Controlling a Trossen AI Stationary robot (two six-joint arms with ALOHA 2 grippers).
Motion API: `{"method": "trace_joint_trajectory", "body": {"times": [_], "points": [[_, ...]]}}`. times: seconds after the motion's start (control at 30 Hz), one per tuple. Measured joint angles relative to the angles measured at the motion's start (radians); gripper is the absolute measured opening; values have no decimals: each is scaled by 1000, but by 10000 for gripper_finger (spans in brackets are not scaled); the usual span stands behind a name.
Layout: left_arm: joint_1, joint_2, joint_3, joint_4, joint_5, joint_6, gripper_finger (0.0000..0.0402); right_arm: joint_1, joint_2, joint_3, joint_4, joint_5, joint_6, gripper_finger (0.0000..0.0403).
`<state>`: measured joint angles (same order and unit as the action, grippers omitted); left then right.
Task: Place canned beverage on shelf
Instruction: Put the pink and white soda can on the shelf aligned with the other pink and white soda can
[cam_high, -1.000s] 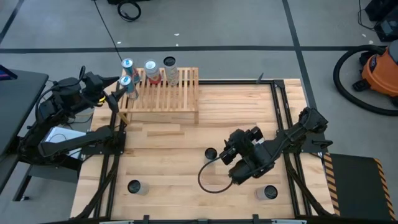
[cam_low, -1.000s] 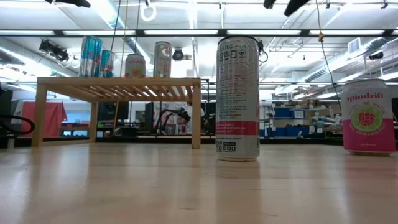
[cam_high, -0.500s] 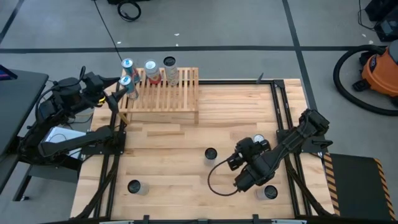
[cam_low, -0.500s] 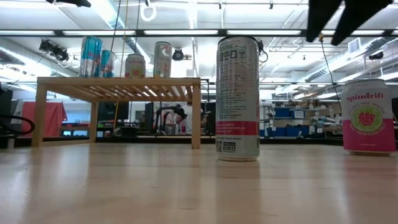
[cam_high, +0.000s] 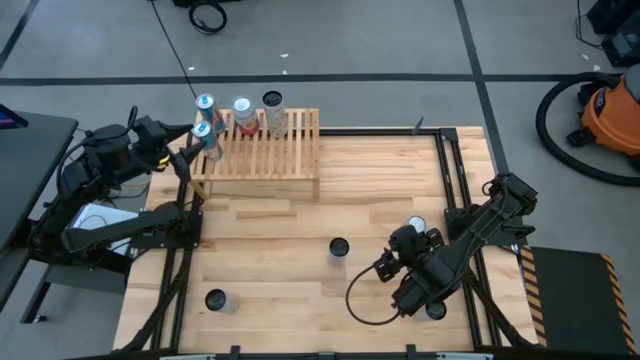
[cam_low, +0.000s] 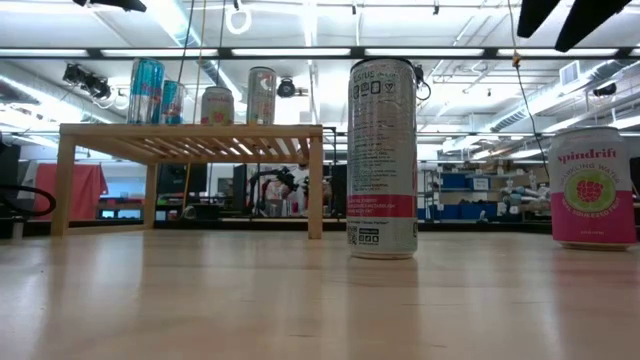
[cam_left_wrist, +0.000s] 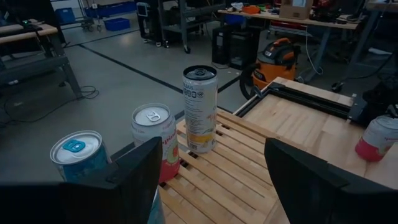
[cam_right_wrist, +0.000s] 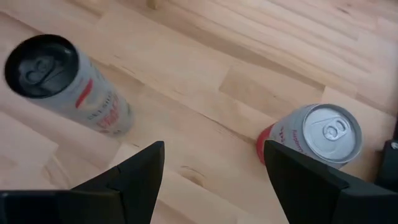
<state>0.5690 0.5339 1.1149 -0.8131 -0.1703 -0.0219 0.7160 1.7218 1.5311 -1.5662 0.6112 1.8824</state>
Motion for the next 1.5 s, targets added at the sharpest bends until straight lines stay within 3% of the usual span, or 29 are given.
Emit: {"method": "trace_joint_trajectory", "body": {"times": [0.27, 0.63, 1.03, 1.33, 1.5], "points": [[0, 0, 0, 0, 0, -1, 284, -32, 0, 0, -5, -76, -122, 284], [0, 0, 0, 0, 0, -1, 284, -46, 0, 0, -5, -93, -181, 287], [0, 0, 0, -2, 0, -2, 284, -40, 0, 0, 35, -118, -184, 361], [0, 0, 0, -2, 0, -27, 284, -38, 11, 0, 43, -192, -242, 366], [0, 1, 0, -9, 0, -27, 284, -28, -33, -62, -1, -123, -188, 360]]}}
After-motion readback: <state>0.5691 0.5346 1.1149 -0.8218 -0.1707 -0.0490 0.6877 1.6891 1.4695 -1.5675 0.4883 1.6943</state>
